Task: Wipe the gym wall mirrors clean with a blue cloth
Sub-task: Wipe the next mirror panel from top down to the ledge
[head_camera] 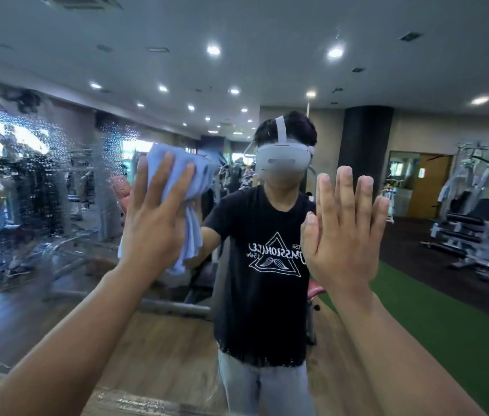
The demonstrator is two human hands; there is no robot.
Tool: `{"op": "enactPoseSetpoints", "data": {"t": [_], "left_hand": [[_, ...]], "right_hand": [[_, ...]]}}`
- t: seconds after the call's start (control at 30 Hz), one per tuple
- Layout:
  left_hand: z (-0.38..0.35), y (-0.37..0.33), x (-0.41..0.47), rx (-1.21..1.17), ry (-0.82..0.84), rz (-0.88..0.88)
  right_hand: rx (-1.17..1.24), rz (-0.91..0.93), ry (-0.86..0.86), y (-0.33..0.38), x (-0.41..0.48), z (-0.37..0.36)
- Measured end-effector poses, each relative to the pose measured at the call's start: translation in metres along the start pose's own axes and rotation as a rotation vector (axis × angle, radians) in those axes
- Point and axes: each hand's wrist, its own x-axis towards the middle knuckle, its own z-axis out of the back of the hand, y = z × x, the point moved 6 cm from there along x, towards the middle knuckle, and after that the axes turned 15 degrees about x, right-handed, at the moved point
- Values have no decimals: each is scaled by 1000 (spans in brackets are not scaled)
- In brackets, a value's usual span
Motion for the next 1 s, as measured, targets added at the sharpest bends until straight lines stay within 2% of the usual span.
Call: {"op": "enactPoseSetpoints", "data": {"t": [0.1,0.3,0.53,0.73,1.0], "left_hand": [[7,-28,40,-23,-72,104],[6,-94,51,-61,-106,-100],[9,-91,42,-57,-66,-122],[5,-86,13,-58,-66,-137],[-4,-15,-64,-10,-43,-292]], "right_hand": [[-3,6,-1,2,0,0],[14,-1,-11,1,0,2],[57,-25,8,5,2,6],[111,-125,59,20,10,13],[92,-5,111,93,17,-6]]}}
